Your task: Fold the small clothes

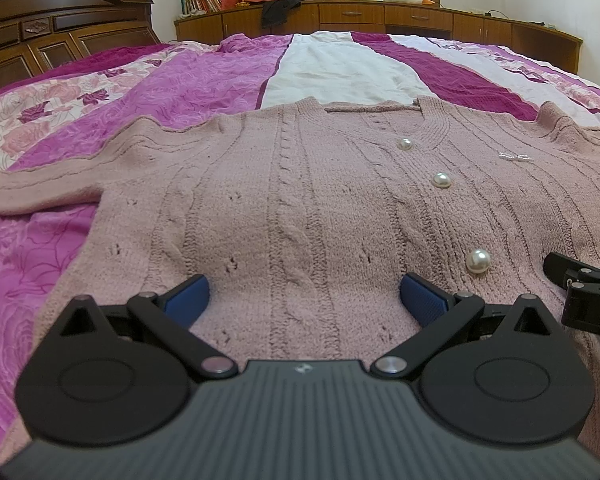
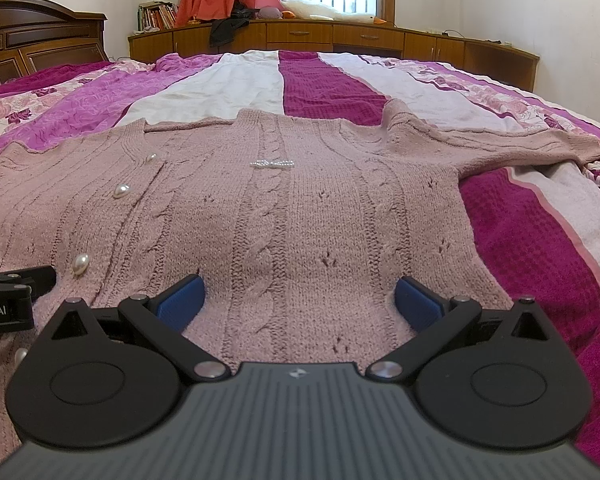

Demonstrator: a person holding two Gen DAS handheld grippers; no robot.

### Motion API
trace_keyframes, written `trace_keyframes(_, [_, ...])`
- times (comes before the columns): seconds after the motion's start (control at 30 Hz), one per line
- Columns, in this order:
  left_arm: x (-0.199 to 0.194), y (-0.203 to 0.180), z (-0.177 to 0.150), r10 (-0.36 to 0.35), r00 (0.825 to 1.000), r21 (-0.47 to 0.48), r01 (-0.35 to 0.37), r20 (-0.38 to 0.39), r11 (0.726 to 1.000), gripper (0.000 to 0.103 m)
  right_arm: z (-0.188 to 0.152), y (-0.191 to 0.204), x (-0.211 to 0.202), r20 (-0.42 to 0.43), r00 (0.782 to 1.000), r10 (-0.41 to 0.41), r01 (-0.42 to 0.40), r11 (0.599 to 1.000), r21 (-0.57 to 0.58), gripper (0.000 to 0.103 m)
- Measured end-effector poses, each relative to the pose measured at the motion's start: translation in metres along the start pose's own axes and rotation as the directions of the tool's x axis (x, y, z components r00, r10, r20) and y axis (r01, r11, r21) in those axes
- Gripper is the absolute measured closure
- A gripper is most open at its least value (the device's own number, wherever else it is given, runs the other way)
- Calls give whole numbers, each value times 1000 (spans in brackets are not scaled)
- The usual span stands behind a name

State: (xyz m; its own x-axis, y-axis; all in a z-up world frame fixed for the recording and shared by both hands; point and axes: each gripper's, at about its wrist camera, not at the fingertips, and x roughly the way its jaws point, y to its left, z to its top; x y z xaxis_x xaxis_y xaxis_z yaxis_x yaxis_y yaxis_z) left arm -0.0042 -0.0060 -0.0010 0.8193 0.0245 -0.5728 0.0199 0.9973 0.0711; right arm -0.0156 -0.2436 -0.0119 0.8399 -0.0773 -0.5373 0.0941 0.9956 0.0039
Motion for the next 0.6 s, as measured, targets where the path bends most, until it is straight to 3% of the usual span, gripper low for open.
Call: trace_keyframes(0.6, [0, 0, 0, 0, 1000, 0, 0, 0, 1000, 0, 0, 0, 2, -3, 1000, 1, -1, 1000, 2, 0])
